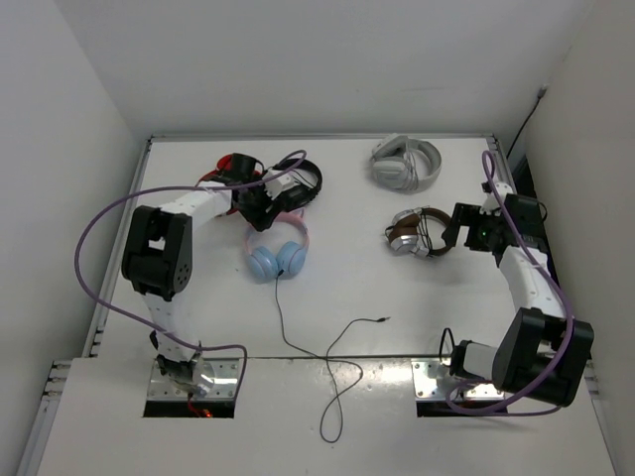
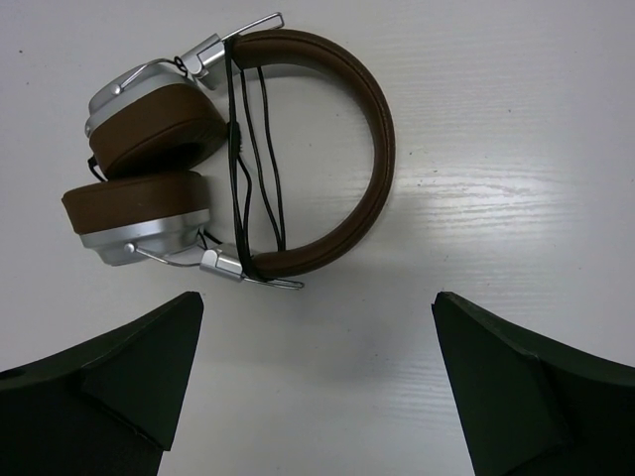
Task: Wrap the headphones
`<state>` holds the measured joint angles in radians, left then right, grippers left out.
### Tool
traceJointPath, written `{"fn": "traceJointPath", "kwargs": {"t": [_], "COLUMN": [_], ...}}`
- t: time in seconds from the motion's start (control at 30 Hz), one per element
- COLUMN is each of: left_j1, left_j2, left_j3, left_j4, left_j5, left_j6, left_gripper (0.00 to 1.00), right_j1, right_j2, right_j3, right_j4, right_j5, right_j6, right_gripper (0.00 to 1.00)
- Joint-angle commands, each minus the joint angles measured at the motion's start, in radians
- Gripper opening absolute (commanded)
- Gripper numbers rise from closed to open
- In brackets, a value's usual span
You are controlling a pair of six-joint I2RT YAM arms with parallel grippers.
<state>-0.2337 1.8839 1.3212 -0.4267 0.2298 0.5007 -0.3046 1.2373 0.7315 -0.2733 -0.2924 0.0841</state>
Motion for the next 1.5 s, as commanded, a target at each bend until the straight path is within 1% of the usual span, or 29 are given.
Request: {"fn": "traceJointPath", "kwargs": {"t": [0.0, 0.27, 0.3, 0.67, 0.97, 1.0, 1.03, 1.07, 1.1, 1.13, 1.17, 1.23, 1.27, 1.3, 1.33, 1.4, 1.47], "left_j1": [-0.001, -0.001, -0.01, -0.029, -0.047, -0.047, -0.047, -0.047, -0.047, -0.047, -0.047, -0.047, -0.047, -0.047, -0.047, -0.036, -0.036], "left_j2": [0.03, 0.06, 0.06, 0.09, 0.112, 0.121, 0.121, 0.121, 0.121, 0.121, 0.121, 0.121, 0.121, 0.121, 0.121, 0.11, 0.08], "left_j3": [0.042, 0.061, 0.061, 0.07, 0.07, 0.07, 0.061, 0.061, 0.061, 0.061, 0.052, 0.052, 0.043, 0.042, 0.033, 0.004, -0.029], "left_j4": [0.014, 0.005, 0.005, 0.014, 0.014, 0.014, 0.014, 0.014, 0.014, 0.014, 0.014, 0.014, 0.014, 0.014, 0.014, 0.014, 0.014], "left_j5": [0.028, 0.06, 0.072, 0.091, 0.069, 0.06, 0.06, 0.06, 0.06, 0.06, 0.051, 0.042, 0.042, 0.017, 0.017, 0.017, 0.028], "left_j6": [0.033, 0.056, 0.056, 0.084, 0.093, 0.093, 0.102, 0.102, 0.102, 0.102, 0.102, 0.102, 0.102, 0.089, 0.079, 0.056, 0.047], "left_gripper": [0.74, 0.74, 0.74, 0.74, 0.74, 0.72, 0.71, 0.69, 0.62, 0.58, 0.47, 0.37, 0.29, 0.14, 0.09, 0.01, 0.0], "right_j1": [-0.002, -0.011, -0.011, -0.021, -0.021, -0.021, -0.021, -0.021, -0.021, -0.021, -0.021, -0.021, -0.021, -0.021, -0.021, -0.021, -0.03], "right_j2": [-0.013, 0.005, 0.005, 0.005, 0.014, 0.014, 0.014, 0.014, 0.024, 0.024, 0.024, 0.024, 0.024, 0.024, 0.024, 0.024, 0.024], "right_j3": [-0.004, -0.004, -0.004, -0.014, -0.014, -0.014, -0.023, -0.023, -0.023, -0.023, -0.023, -0.023, -0.023, -0.023, -0.023, -0.023, -0.023], "right_j4": [0.022, 0.022, 0.022, 0.031, 0.031, 0.031, 0.031, 0.031, 0.031, 0.031, 0.031, 0.031, 0.04, 0.04, 0.04, 0.04, 0.04], "right_j5": [-0.016, -0.016, -0.016, -0.016, -0.016, -0.016, -0.016, -0.025, -0.025, -0.025, -0.025, -0.025, -0.025, -0.025, -0.025, -0.025, -0.025], "right_j6": [0.014, 0.014, 0.014, 0.014, 0.014, 0.014, 0.014, 0.014, 0.014, 0.014, 0.014, 0.014, 0.014, 0.014, 0.014, 0.014, 0.014], "right_gripper": [1.0, 1.0, 0.99, 0.99, 0.99, 0.99, 0.99, 0.99, 0.99, 0.99, 0.99, 0.99, 0.99, 0.99, 0.99, 0.99, 0.99]}}
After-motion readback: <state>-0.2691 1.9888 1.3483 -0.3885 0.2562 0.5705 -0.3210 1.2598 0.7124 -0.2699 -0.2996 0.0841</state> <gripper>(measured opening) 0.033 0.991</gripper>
